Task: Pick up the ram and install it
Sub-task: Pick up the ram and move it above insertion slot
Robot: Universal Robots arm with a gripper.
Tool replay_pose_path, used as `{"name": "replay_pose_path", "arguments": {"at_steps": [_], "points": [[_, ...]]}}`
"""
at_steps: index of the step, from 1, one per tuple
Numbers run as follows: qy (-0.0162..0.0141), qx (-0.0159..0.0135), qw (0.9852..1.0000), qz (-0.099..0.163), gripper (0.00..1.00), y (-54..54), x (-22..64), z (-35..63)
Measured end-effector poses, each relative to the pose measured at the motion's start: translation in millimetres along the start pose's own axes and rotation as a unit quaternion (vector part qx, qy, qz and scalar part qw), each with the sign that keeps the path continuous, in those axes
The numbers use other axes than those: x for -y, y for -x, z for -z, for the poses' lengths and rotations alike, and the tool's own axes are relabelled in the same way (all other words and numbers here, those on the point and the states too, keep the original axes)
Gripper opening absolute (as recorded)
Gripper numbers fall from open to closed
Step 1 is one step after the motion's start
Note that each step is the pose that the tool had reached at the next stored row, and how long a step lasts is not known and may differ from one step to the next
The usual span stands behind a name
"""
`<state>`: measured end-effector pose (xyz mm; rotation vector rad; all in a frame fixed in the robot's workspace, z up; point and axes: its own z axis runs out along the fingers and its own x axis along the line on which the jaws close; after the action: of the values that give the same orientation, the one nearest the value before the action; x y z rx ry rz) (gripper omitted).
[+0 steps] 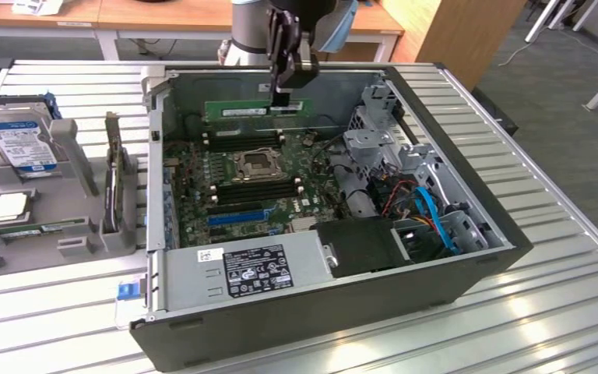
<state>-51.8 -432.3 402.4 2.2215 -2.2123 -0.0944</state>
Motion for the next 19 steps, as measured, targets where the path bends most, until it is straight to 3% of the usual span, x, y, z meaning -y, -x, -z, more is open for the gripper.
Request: {"name": "replay_pose_path", "arguments": {"at_steps": [6,19], "points": [[0.0,0.0,1.0,0.0,0.12,6.6,0.1,-0.6],[0.0,0.0,1.0,0.0,0.12,6.8,0.1,-0.7]]}}
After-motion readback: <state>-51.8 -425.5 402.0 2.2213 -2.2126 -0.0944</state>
